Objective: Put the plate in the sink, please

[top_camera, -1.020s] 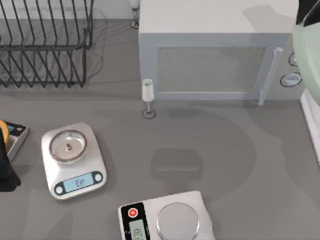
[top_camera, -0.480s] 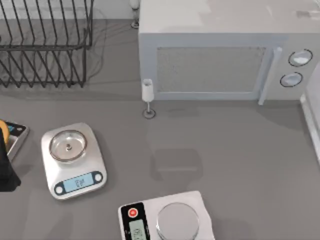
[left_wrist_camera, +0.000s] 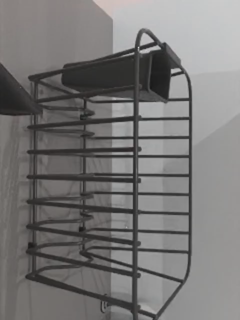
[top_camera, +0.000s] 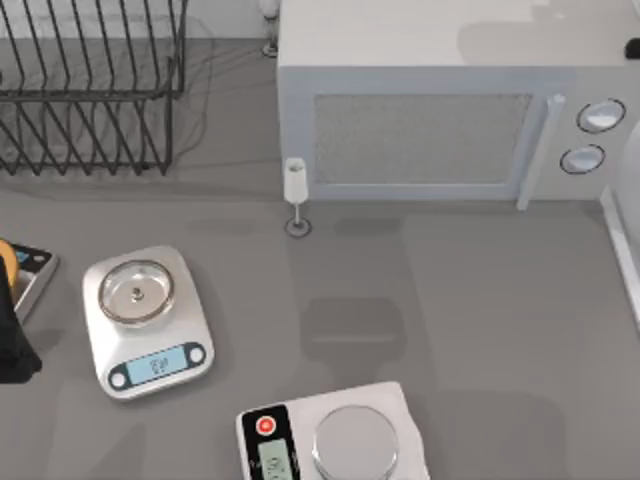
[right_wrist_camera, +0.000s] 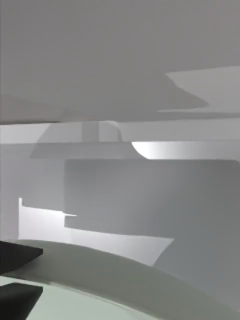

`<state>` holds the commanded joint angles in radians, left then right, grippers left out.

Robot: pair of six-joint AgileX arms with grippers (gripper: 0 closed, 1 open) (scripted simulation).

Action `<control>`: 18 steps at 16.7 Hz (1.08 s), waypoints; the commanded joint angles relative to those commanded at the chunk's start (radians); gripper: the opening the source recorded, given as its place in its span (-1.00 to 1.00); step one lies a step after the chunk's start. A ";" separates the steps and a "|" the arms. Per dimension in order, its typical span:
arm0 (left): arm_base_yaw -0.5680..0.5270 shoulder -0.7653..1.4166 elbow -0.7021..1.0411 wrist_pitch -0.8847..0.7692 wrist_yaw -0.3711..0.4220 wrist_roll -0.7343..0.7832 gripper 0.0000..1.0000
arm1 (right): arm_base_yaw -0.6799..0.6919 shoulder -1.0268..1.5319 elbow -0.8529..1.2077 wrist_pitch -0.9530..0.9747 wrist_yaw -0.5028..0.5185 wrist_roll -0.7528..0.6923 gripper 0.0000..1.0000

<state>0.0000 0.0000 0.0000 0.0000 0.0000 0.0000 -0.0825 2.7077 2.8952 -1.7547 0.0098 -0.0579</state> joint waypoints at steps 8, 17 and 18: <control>0.000 0.000 0.000 0.000 0.000 0.000 1.00 | 0.000 0.000 0.000 0.000 0.000 0.000 -0.10; 0.000 0.000 0.000 0.000 0.000 0.000 1.00 | 0.000 0.000 0.000 0.000 0.000 0.000 1.00; 0.000 0.000 0.000 0.000 0.000 0.000 1.00 | 0.000 0.000 0.000 0.000 0.000 0.000 1.00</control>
<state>0.0000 0.0000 0.0000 0.0000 0.0000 0.0000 -0.0825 2.7077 2.8952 -1.7547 0.0098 -0.0579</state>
